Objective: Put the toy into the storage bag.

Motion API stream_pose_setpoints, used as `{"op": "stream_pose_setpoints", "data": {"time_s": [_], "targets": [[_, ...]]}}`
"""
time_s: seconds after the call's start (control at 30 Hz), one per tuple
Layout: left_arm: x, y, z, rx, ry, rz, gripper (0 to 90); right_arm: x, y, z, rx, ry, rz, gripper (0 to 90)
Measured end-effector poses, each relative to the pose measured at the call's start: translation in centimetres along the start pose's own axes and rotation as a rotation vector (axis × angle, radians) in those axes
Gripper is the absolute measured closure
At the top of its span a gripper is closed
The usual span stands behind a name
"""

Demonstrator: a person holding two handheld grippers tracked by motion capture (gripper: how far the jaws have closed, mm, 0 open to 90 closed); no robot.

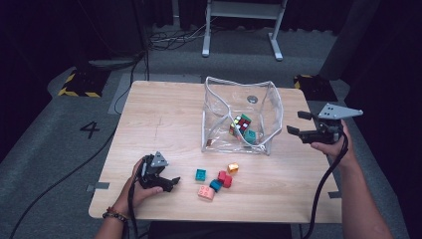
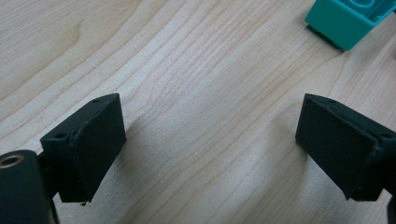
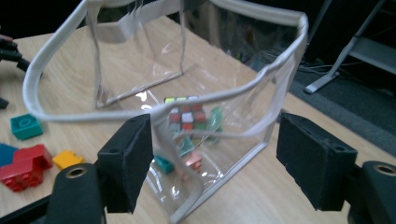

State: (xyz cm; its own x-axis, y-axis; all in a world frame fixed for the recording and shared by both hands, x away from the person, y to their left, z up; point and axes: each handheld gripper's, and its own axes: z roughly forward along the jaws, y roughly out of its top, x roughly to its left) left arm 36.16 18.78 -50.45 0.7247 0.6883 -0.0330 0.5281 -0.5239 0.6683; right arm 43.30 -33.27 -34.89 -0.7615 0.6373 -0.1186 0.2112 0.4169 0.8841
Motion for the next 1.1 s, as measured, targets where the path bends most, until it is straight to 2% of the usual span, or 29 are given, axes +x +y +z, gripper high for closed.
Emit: {"op": "stream_pose_setpoints", "data": {"time_s": [0.07,0.27,0.53,0.7,0.77,0.87,0.93,1.03,1.07,1.1], "targets": [[0.0,0.0,0.0,-0.002,0.004,0.006,8.5,0.5,-0.9,0.3,0.004,0.009,0.009,28.0],[0.0,0.0,0.0,0.001,0.000,0.001,8.5,2.4,-3.3,1.6,0.041,0.065,-0.005,29.4],[0.0,0.0,0.0,-0.004,0.003,0.002,8.5,5.3,-5.7,3.6,0.082,0.156,-0.012,31.5],[0.0,0.0,0.0,-0.002,0.005,0.006,8.5,7.2,-6.6,5.3,0.122,0.229,-0.046,33.2],[0.0,0.0,0.0,-0.002,0.004,0.006,8.5,8.1,-7.0,6.1,0.133,0.258,-0.059,33.7],[0.0,0.0,0.0,0.001,0.001,0.002,8.5,9.4,-7.8,7.7,0.137,0.305,-0.049,36.7],[0.0,0.0,0.0,-0.002,0.003,0.004,8.5,10.4,-8.3,8.8,0.158,0.330,-0.071,36.8],[0.0,0.0,0.0,-0.002,0.003,0.005,8.5,11.2,-8.4,9.9,0.183,0.343,-0.084,37.4],[0.0,0.0,0.0,-0.002,0.003,0.005,8.5,11.4,-8.3,10.3,0.171,0.351,-0.094,38.6],[0.0,0.0,0.0,-0.002,0.005,0.005,8.6,11.5,-8.3,10.7,0.166,0.357,-0.084,39.2]]}}
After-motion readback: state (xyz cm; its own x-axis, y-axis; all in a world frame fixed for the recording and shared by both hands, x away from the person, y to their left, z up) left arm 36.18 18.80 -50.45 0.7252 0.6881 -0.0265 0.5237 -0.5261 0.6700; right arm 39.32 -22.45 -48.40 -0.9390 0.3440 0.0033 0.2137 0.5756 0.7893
